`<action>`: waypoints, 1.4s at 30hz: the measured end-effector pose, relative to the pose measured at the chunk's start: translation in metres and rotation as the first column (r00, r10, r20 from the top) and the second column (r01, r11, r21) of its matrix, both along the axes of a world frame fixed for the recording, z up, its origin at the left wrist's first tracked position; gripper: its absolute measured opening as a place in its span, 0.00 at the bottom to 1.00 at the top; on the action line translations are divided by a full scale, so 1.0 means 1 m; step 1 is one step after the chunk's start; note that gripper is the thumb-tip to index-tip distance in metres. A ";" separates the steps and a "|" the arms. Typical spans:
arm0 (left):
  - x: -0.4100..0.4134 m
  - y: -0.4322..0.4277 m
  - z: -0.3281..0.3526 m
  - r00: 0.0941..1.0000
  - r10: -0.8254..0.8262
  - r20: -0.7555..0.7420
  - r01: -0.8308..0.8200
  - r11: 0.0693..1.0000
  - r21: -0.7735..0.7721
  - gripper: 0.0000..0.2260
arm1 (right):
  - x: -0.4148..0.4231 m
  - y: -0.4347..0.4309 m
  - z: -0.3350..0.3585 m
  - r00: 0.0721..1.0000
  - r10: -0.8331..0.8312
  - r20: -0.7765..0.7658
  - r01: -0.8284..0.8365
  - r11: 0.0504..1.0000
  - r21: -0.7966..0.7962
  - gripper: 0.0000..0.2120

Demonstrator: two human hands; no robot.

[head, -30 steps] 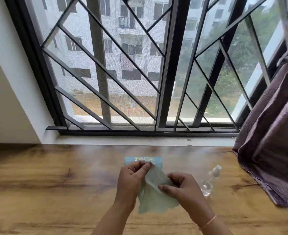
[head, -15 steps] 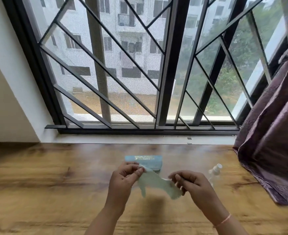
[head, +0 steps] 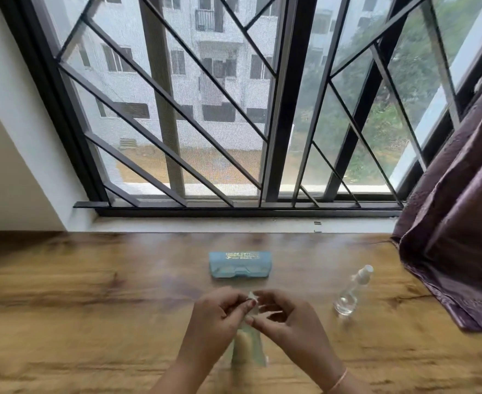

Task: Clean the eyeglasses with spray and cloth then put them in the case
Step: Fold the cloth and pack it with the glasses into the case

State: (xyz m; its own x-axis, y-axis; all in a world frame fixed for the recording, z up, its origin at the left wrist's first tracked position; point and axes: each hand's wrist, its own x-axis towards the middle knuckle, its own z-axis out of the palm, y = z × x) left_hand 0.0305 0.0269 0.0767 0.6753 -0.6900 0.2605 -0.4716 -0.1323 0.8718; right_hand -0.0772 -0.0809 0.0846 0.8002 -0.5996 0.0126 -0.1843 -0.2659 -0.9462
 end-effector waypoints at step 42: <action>0.008 0.009 0.038 0.943 0.039 -0.329 -0.147 0.939 -0.310 0.05 | -0.021 -0.013 -0.009 0.990 0.014 0.138 -0.073 0.898 0.434 0.11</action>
State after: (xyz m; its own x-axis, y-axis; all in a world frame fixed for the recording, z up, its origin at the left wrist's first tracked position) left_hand 0.0383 0.0361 0.1152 0.8157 -0.5334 0.2238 -0.1662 0.1544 0.9739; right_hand -0.0983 -0.0938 0.0761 0.8347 -0.5330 -0.1385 -0.0511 0.1755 -0.9831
